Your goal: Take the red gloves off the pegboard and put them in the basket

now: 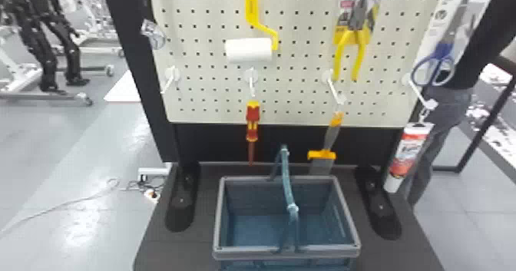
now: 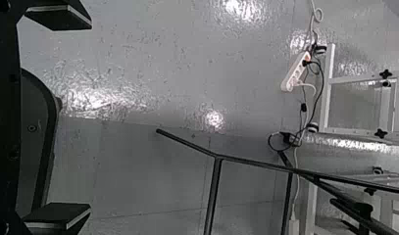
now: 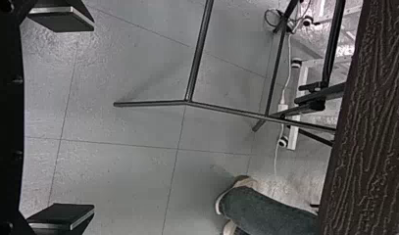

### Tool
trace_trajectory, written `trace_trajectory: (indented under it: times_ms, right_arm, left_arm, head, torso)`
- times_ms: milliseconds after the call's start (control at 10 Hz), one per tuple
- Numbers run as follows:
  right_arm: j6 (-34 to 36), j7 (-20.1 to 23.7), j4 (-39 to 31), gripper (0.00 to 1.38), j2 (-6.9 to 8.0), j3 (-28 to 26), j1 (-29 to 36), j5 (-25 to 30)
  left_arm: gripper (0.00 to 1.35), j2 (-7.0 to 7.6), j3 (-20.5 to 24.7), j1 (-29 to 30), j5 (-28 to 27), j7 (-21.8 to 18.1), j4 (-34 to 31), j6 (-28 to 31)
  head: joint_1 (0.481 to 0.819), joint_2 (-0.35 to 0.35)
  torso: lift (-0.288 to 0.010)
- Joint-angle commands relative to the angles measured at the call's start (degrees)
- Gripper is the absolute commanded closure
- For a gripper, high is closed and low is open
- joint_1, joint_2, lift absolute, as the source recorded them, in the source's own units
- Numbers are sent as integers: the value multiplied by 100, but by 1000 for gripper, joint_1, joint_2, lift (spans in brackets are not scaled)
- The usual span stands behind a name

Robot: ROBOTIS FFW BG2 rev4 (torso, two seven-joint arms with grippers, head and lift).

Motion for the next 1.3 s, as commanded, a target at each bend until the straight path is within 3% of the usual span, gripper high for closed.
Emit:
trace_trajectory:
  times_ms: [0,1200]
  right_arm:
    - [-1,1,0,-1,0,0,0,1]
    - [-1,1,0,-1,0,0,0,1]
  left_arm:
    - [-1,0,-1,-1,0,0,0,0]
    - [-1,0,-1,-1,0,0,0,0]
  head:
    - [549,0]
    - [549,0]
  torso:
    - [-100]
    - [-100]
